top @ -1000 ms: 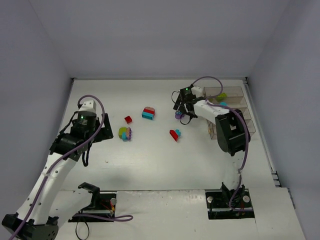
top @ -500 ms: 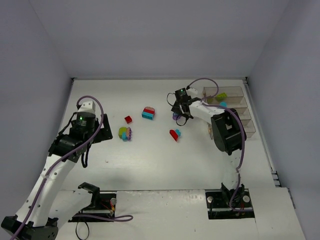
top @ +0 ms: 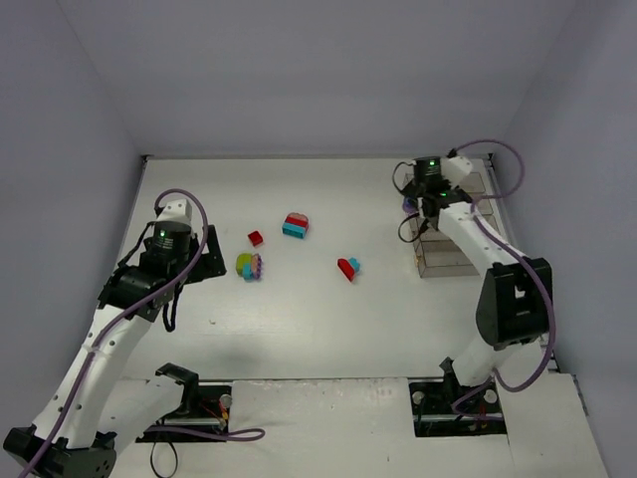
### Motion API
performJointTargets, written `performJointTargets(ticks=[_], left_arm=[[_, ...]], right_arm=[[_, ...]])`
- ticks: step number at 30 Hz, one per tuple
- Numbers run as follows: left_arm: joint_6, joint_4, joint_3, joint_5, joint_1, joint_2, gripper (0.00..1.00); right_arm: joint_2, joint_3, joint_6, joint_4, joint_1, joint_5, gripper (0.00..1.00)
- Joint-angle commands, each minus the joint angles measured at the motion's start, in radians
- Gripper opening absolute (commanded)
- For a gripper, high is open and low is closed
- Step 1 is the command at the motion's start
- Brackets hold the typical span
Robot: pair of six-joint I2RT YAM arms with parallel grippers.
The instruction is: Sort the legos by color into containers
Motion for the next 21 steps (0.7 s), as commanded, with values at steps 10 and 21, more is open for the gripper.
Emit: performJointTargets(ticks=[10,21], left_arm=[[0.008,0.065,0.009,0.028,-0.002,0.011,0.83],[0.008,0.038,0.003,0.017,-0.004,-0.014,0.83]], right_arm=[[-0.082,-0.156,0.102,-0.027,-0.281,0.017,0.03],[-0.036,-0.145,0.14,0.013,-0.308,0.016,0.07]])
